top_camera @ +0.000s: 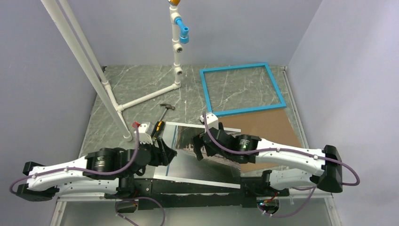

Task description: Take the photo out of the frame

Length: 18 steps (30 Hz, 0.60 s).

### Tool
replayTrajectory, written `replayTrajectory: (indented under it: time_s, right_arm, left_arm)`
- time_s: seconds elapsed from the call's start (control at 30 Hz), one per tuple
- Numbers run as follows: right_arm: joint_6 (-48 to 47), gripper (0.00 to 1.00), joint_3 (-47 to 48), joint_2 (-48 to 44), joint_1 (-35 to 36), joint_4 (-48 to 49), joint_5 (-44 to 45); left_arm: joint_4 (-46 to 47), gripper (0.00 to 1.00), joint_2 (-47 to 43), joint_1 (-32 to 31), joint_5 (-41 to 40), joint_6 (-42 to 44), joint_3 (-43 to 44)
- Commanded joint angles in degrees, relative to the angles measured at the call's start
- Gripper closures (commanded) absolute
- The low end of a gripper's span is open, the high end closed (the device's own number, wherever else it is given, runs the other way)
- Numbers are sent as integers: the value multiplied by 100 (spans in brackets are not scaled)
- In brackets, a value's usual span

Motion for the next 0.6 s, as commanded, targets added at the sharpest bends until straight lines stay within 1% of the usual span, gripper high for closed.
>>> replayTrajectory:
  time_s: [0.0,0.1,0.17,0.23,0.27,0.33,0.4,0.47,0.57]
  right_arm:
    - [407,1,-286,156,-541,-88,-942]
    - [516,1,-542,236,-883,129,-1334]
    - [619,1,-781,288,-1181,421,-1674]
    - [668,6,-1005,379,-1483,708,-2017]
    - [689,9,-1087,448,-1566,814,-2118]
    - [688,21,-1203,608,-1661,1046,-2270]
    - [672,32,-1234,795,-1695,1212,-2352]
    - [649,38,-1264,968,-1702,1400,-2494]
    - [620,51,-1296,1243,-1703,1671,-2646]
  left_arm:
    - [562,25,206,62,368,-253,-548]
    - [599,21,784,402,914,-232,-735]
    - [558,18,1164,641,1119,-322,-844]
    - [644,16,1373,787,1214,-414,-1037]
    - [760,15,1389,870,1290,-423,-1181]
    - [852,14,1369,1051,1419,-583,-1463]
    - [738,11,1315,1104,1321,-869,-1685]
    - [468,10,1288,1107,1174,-1150,-1762]
    - [224,9,1307,1112,1065,-1297,-1776]
